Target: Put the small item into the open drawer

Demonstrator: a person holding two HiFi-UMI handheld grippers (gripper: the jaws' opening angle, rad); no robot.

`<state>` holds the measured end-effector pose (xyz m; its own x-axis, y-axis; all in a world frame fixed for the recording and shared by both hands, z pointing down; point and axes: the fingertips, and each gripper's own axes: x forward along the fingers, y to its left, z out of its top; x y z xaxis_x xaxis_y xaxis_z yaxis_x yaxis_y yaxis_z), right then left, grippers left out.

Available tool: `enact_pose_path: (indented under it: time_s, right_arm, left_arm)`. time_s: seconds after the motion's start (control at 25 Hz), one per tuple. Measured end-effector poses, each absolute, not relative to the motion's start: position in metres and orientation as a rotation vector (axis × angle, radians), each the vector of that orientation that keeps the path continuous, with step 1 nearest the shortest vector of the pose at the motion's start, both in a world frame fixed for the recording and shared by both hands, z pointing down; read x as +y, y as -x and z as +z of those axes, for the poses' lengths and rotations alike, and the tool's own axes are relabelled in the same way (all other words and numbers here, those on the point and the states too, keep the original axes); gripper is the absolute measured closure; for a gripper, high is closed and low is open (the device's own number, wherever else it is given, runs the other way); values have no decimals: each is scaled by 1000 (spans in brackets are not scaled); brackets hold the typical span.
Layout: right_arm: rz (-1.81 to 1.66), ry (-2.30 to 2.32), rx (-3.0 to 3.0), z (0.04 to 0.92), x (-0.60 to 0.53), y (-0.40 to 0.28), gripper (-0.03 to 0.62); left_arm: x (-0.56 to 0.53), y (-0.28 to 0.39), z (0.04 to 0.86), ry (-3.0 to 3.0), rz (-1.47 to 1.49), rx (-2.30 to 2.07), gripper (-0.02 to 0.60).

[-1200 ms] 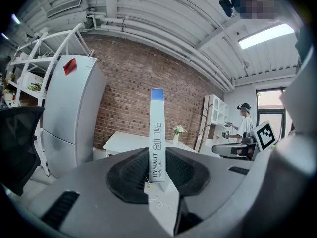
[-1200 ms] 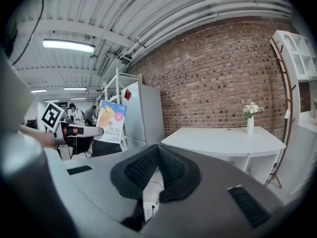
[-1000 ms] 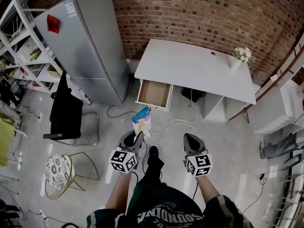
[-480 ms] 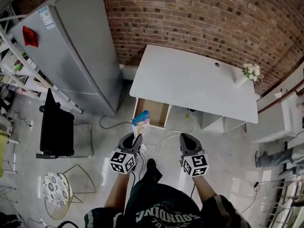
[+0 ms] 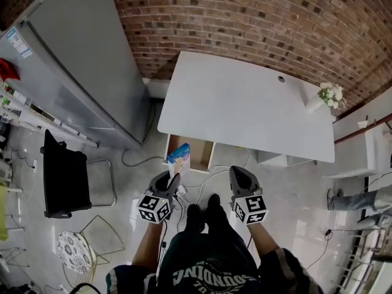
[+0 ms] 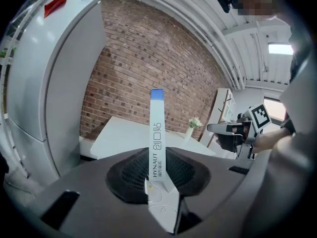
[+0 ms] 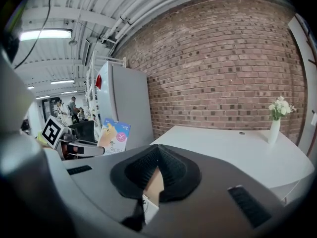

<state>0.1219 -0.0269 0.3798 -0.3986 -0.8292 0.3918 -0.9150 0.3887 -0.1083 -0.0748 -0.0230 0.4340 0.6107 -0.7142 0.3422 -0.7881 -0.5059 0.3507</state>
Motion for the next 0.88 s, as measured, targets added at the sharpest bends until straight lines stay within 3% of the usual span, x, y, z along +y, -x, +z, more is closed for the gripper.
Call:
enact_pose_path:
  time_s: [0.88]
  right_arm:
    - [515, -1188, -2485, 426, -139, -115, 571]
  left_arm:
    - [-79, 50, 476, -2218, 171, -1293, 477]
